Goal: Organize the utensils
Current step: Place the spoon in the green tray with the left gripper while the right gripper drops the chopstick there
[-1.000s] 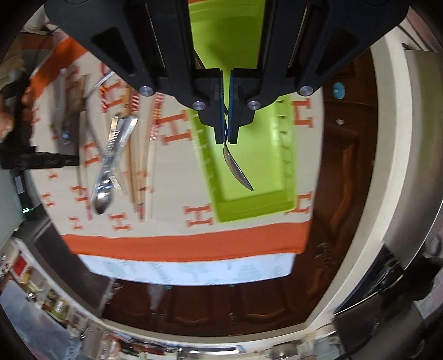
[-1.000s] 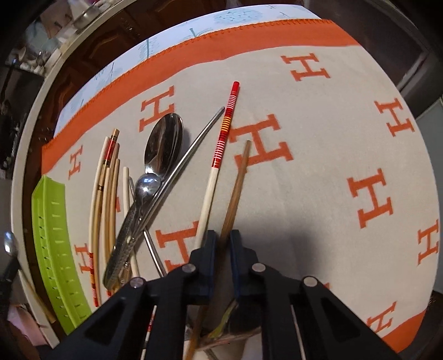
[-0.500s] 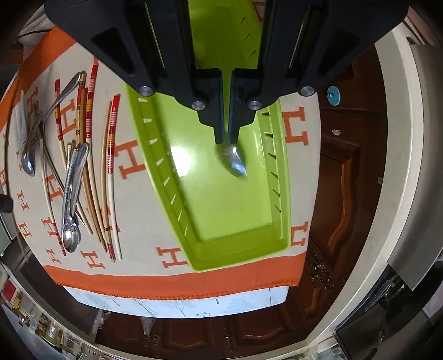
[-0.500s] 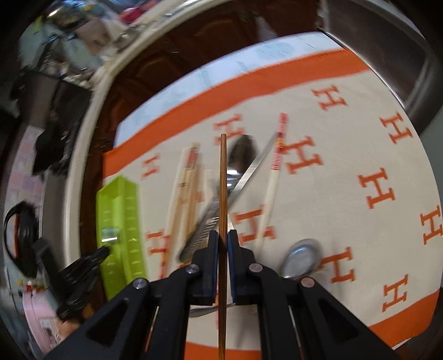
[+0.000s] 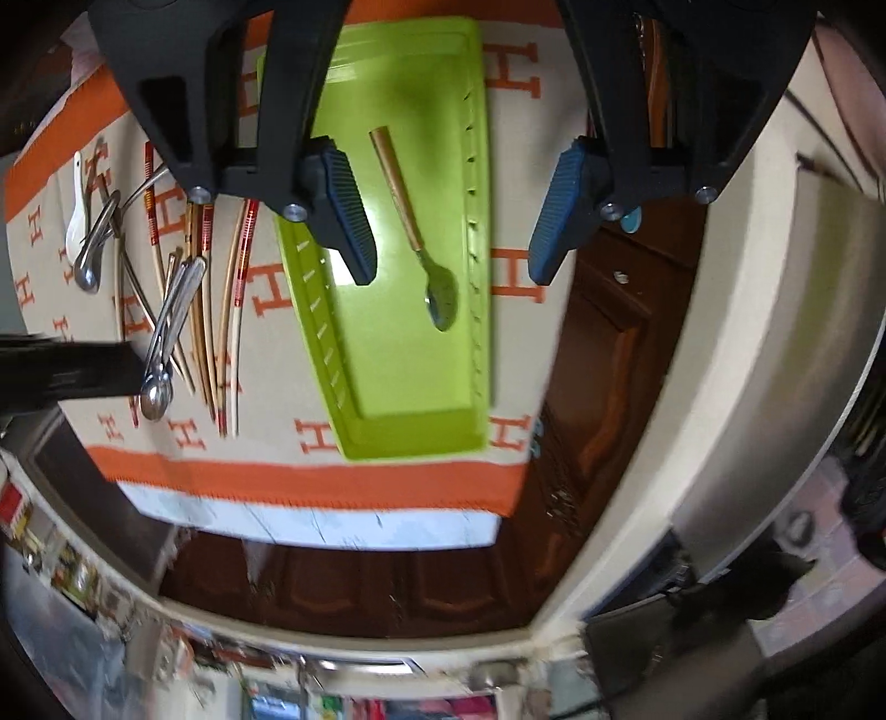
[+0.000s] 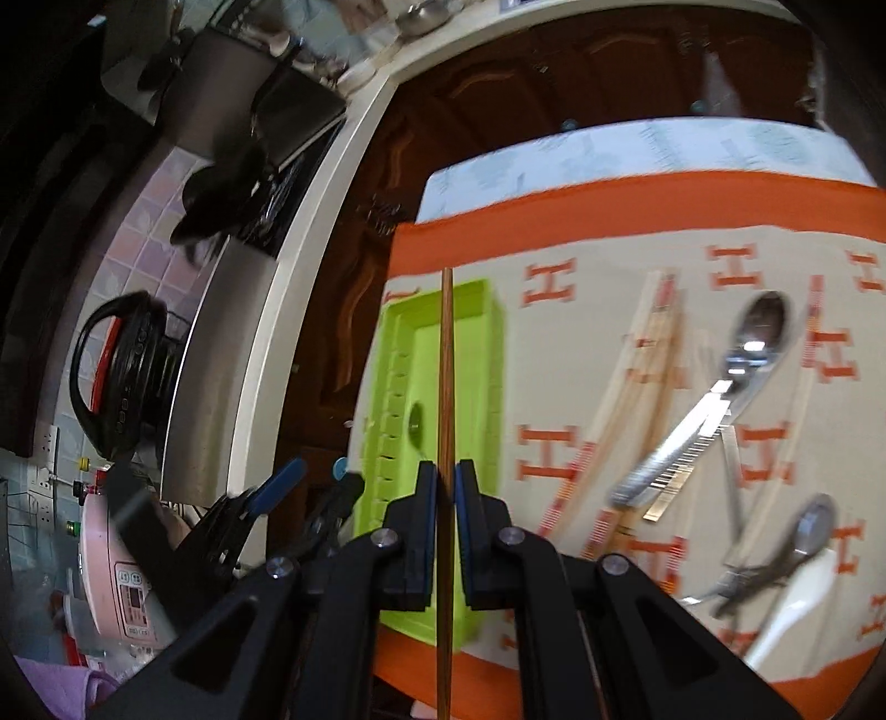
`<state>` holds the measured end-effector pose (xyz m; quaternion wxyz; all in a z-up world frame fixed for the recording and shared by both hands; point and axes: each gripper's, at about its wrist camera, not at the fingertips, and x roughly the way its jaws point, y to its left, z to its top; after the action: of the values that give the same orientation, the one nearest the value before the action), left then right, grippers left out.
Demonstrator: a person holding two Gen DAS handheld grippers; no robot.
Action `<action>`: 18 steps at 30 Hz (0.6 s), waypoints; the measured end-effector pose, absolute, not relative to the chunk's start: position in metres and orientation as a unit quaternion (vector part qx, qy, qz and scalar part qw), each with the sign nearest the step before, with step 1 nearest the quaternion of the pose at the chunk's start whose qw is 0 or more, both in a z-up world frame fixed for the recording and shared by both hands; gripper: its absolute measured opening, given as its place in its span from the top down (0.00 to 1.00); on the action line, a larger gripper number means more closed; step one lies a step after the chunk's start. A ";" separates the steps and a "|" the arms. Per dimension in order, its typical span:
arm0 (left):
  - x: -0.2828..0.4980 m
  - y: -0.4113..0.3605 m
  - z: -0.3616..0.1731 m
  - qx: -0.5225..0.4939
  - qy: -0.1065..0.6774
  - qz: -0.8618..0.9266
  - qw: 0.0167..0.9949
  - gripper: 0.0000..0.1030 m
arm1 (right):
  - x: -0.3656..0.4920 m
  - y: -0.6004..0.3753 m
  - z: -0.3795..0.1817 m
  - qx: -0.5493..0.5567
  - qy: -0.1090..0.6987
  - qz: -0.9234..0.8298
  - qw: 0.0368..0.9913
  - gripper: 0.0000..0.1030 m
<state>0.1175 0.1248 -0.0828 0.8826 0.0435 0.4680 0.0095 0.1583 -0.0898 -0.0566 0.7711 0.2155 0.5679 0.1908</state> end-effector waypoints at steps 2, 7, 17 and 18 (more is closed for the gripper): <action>0.112 0.132 -0.078 0.029 0.463 0.024 0.886 0.47 | 0.168 -0.072 -0.065 0.210 0.572 0.195 0.769 0.94; 0.106 0.150 -0.079 0.011 0.464 0.055 0.884 0.47 | 0.189 -0.037 -0.091 0.178 0.588 0.192 0.765 0.94; 0.101 0.168 -0.077 -0.039 0.454 0.072 0.887 0.47 | 0.203 -0.020 -0.115 0.122 0.600 0.178 0.770 0.89; 0.100 0.168 -0.077 -0.042 0.454 0.070 0.887 0.47 | 0.202 -0.020 -0.114 0.120 0.598 0.177 0.772 0.86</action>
<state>0.1000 0.1677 -0.0771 0.8874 -0.0416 0.4537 0.0702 0.2017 -0.0200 -0.1142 0.7724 0.1195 0.5981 0.1774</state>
